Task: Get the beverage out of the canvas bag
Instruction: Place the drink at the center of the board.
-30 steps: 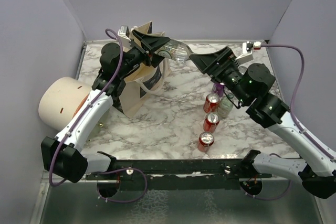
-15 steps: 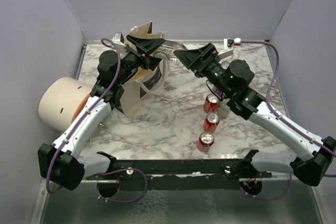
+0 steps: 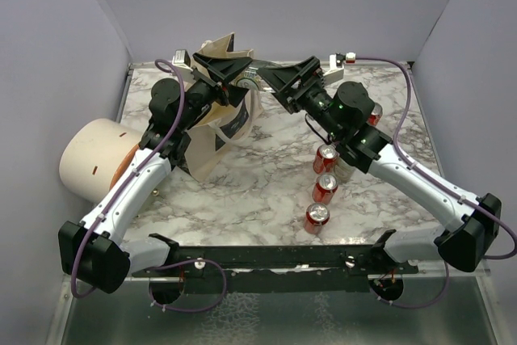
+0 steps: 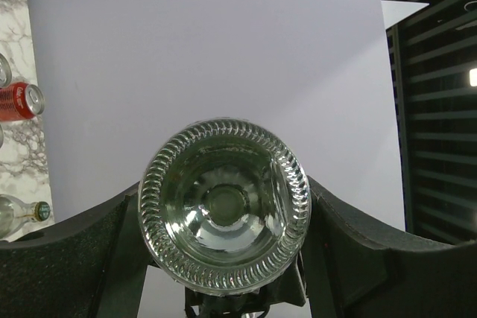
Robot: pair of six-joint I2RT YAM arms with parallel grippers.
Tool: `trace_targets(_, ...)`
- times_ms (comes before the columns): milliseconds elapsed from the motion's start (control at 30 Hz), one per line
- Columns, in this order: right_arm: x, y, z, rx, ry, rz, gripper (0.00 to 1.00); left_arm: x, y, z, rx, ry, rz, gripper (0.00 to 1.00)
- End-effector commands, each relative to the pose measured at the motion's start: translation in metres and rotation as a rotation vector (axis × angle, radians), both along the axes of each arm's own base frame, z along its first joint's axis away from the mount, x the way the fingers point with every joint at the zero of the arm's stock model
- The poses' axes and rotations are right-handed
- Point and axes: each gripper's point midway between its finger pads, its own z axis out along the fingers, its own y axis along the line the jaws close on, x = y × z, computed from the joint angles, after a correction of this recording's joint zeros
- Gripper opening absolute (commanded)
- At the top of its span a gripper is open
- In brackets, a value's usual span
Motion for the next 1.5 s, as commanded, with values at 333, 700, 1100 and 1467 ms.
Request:
trace_targets(333, 0.014, 0.008, 0.014, 0.066, 0.001, 0.034, 0.93, -0.027, 0.012, 0.068, -0.144, -0.174, -0.009, 0.0)
trace_targets(700, 0.015, 0.01, 0.02, 0.069, -0.05, 0.051, 0.67, -0.026, 0.011, 0.063, -0.13, -0.167, -0.01, 0.0)
trace_targets(1100, 0.01, 0.005, 0.032, 0.056, -0.162, 0.045, 0.02, -0.024, 0.007, 0.052, -0.095, -0.122, -0.022, 0.35)
trace_targets(1467, 0.002, -0.027, 0.056, 0.071, -0.204, -0.065, 0.02, -0.025, 0.003, 0.04, 0.03, -0.12, -0.015, 0.99)
